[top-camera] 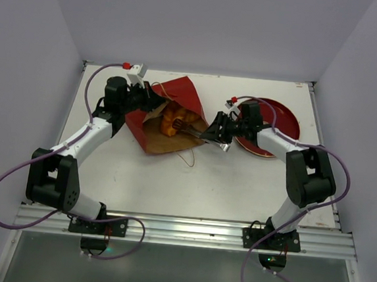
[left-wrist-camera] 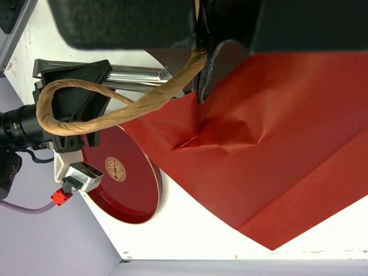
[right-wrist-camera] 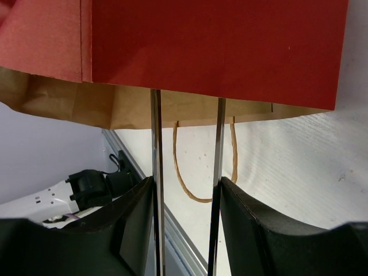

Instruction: Take the fake bread out of the paper bag

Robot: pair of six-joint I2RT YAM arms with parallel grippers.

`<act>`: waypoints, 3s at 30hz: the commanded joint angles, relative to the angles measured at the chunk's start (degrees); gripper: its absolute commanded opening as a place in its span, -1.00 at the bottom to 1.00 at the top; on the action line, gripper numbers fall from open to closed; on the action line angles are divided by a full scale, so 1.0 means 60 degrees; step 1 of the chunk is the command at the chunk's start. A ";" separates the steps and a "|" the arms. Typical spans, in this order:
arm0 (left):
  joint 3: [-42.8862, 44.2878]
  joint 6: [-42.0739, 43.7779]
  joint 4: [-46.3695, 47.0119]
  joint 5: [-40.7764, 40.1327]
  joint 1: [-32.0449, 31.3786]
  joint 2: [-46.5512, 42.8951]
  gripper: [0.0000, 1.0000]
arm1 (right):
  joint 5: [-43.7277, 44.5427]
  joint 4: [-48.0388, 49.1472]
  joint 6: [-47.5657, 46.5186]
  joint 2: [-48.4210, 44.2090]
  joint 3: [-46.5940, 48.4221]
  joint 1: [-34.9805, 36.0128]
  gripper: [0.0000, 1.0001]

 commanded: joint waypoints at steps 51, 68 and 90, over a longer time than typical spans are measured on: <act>0.0609 0.0650 -0.0048 -0.0815 -0.0074 -0.0393 -1.00 | -0.2549 -0.0750 -0.0669 -0.1272 -0.0110 -0.0443 -1.00; 0.1472 0.1148 0.0173 -0.1049 -0.0045 -0.0042 -1.00 | -0.3384 -0.5799 -0.4988 -0.2123 0.0284 -0.0370 -1.00; 0.1488 0.1514 -0.0868 -0.1826 -0.0001 -0.0290 -1.00 | -0.4117 -0.9395 -0.9563 -0.5797 0.2642 -0.3048 -1.00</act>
